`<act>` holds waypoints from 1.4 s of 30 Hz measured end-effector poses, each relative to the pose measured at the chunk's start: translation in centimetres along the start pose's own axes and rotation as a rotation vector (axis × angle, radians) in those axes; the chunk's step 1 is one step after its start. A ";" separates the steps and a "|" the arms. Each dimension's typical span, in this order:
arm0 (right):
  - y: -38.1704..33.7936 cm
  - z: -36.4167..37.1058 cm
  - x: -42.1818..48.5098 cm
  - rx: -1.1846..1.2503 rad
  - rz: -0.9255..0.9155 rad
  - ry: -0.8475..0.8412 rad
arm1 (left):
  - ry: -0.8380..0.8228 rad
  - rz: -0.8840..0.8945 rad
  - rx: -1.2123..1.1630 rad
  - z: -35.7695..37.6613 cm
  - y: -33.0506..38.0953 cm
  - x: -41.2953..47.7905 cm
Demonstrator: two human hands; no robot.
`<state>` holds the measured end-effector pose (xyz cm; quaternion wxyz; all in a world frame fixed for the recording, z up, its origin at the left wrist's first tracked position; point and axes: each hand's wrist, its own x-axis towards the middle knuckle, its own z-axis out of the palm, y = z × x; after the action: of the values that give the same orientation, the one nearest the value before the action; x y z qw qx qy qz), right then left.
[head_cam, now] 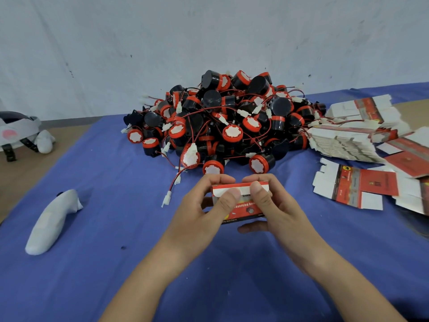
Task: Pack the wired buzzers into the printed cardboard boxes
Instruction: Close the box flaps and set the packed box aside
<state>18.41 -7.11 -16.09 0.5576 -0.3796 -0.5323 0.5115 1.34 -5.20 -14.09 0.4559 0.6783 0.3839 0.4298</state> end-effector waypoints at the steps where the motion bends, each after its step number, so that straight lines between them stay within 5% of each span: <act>1: 0.0 0.0 0.0 -0.005 0.003 0.000 | 0.001 -0.005 0.000 0.0 0.0 0.0; 42: 0.3 0.0 -0.1 0.000 0.107 0.109 | -0.046 -0.079 -0.116 1.4 0.0 -0.2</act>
<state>18.32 -7.16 -16.43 0.5577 -0.4348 -0.4801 0.5190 2.55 -5.74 -14.44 0.5196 0.6448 0.3743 0.4172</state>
